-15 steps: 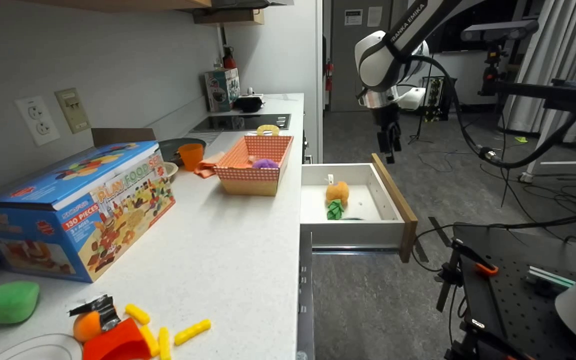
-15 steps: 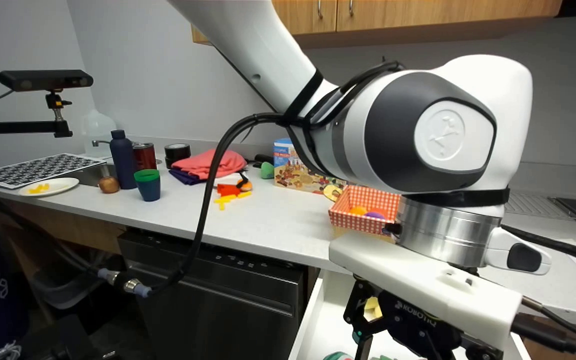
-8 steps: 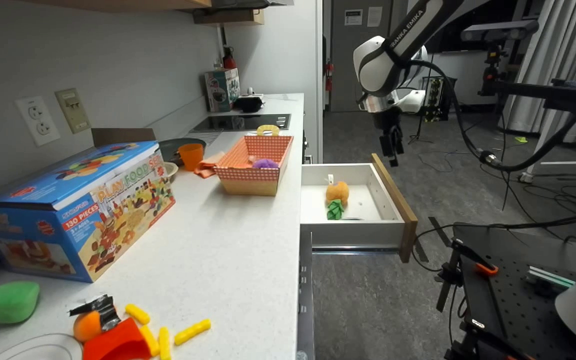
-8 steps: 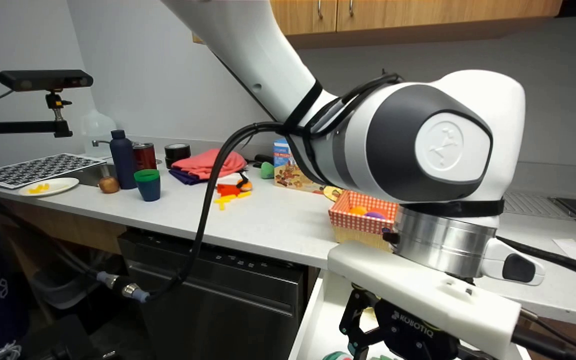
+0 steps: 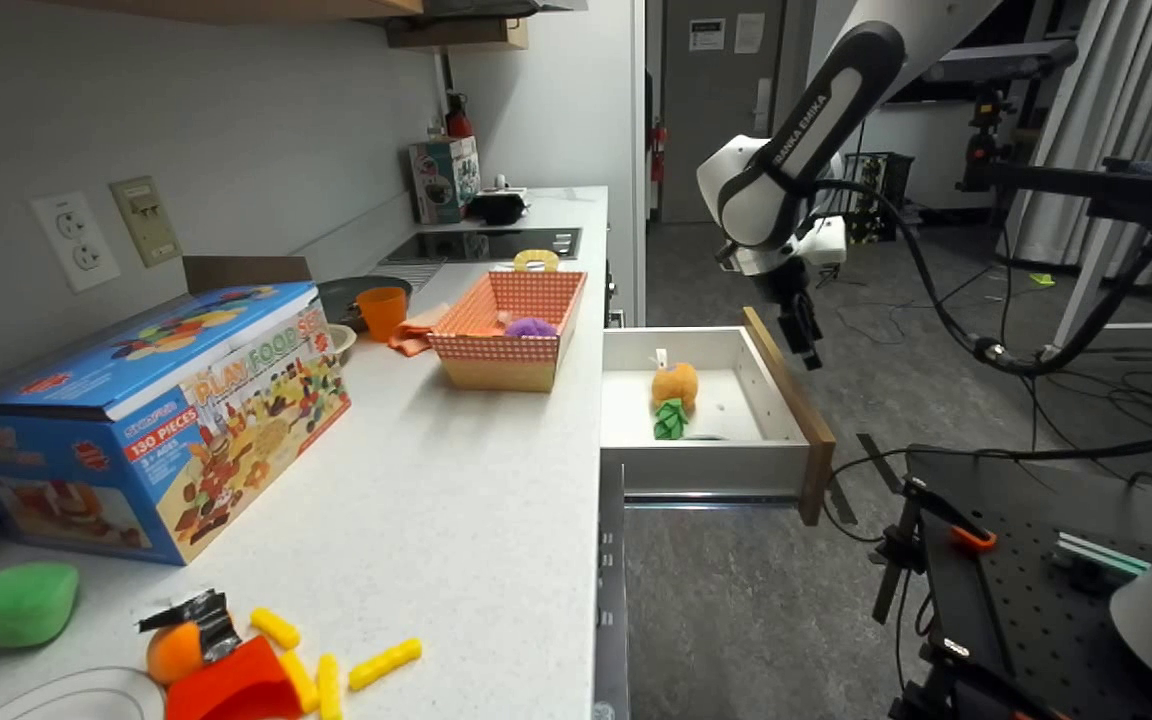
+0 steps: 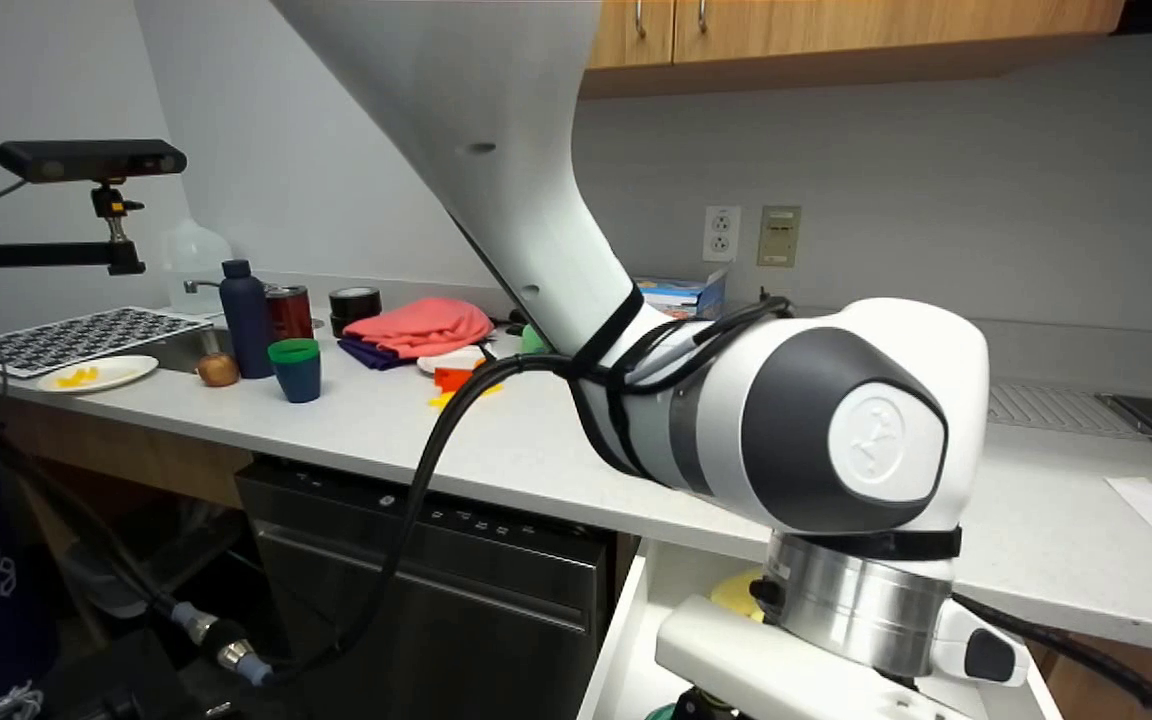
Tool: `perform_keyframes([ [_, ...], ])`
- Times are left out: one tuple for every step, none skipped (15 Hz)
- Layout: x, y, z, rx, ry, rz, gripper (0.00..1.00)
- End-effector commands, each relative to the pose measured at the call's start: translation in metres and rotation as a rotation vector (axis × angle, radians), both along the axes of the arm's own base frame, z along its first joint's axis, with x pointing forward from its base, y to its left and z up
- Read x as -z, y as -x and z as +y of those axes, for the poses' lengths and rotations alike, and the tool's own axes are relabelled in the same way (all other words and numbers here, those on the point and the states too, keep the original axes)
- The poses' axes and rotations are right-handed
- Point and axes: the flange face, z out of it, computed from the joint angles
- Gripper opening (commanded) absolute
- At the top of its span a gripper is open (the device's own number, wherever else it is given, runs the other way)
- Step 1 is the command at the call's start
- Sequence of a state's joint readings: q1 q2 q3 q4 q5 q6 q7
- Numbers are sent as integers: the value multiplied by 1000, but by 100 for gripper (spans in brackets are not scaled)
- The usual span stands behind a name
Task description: Open the drawer and put the plush toys into the drawer
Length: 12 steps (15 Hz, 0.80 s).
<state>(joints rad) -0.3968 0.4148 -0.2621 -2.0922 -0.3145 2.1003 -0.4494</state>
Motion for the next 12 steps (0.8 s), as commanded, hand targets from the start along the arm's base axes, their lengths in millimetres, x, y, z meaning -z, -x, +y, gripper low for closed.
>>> perform_keyframes([
  [24, 1, -12, -89, -3, 46, 100],
  [30, 2, -13, -104, -5, 53, 100],
  [37, 2, -14, -118, -6, 58, 100],
  [42, 1, -15, -129, -8, 62, 100],
  [47, 0, -17, -135, -6, 63, 100],
  [50, -1, -18, -138, -6, 61, 100],
  [54, -4, -18, -140, -8, 56, 100],
  [56, -7, -19, -142, -5, 50, 100],
  [58, -11, -19, -141, -4, 40, 100],
  [59, -15, -19, -139, -3, 29, 100],
  [60, -19, -20, -137, -1, 20, 100],
  [60, -22, -20, -137, 0, 16, 100],
])
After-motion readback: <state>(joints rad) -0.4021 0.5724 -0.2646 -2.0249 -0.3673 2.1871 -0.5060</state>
